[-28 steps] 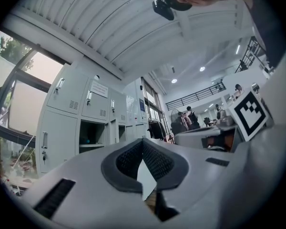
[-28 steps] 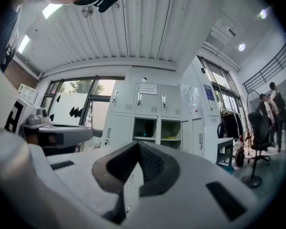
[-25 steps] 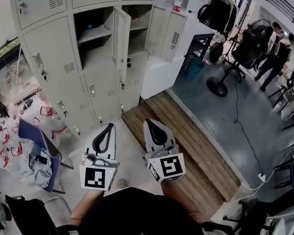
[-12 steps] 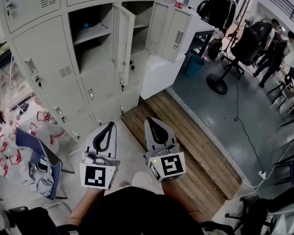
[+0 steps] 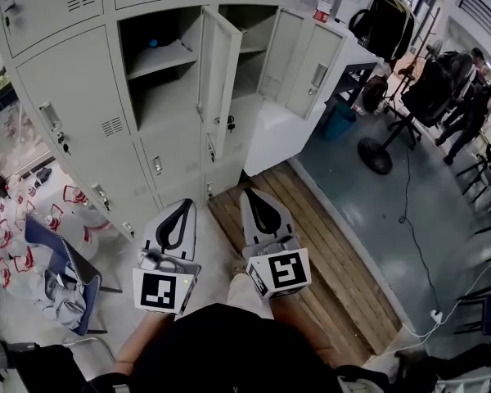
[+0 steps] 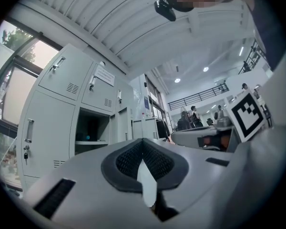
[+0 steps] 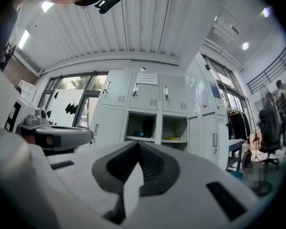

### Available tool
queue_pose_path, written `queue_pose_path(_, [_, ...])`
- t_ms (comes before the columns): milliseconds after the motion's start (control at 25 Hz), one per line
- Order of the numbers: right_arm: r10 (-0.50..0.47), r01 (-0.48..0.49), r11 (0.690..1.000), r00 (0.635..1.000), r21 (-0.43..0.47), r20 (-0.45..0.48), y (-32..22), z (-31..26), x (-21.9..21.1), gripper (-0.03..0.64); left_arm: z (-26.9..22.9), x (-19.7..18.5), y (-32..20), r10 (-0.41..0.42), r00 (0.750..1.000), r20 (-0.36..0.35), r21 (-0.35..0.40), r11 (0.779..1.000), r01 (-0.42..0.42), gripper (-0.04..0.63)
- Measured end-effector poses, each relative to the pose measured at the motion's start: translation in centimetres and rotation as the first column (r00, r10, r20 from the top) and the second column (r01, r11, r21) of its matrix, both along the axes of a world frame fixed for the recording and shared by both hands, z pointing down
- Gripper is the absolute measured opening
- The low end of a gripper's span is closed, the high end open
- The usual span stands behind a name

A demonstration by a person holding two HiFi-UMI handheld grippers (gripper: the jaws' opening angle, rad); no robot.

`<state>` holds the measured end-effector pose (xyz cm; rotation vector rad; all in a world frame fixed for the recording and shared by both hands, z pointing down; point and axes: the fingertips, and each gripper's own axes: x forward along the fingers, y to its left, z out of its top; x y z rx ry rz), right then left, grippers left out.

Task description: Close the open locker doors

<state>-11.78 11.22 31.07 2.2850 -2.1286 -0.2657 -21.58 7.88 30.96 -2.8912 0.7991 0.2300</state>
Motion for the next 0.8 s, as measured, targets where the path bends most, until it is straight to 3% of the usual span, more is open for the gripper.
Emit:
queue_pose_path(440, [-0.158, 0.158, 0.987, 0.987, -0.006, -0.021, -9.7, -2.1, 7.5, 0.002, -2.3, 7.1, -7.8, -0.146, 0.989, -0.017, 0.004, 0.989, 0.146, 0.002])
queue_pose_path(800, [-0.325, 0.325, 0.946, 0.946, -0.002, -0.006, -15.3, -2.3, 11.4, 0.002, -2.4, 11.6, -11.8, -0.271, 0.963, 0.004, 0.004, 0.963, 0.271, 0.002])
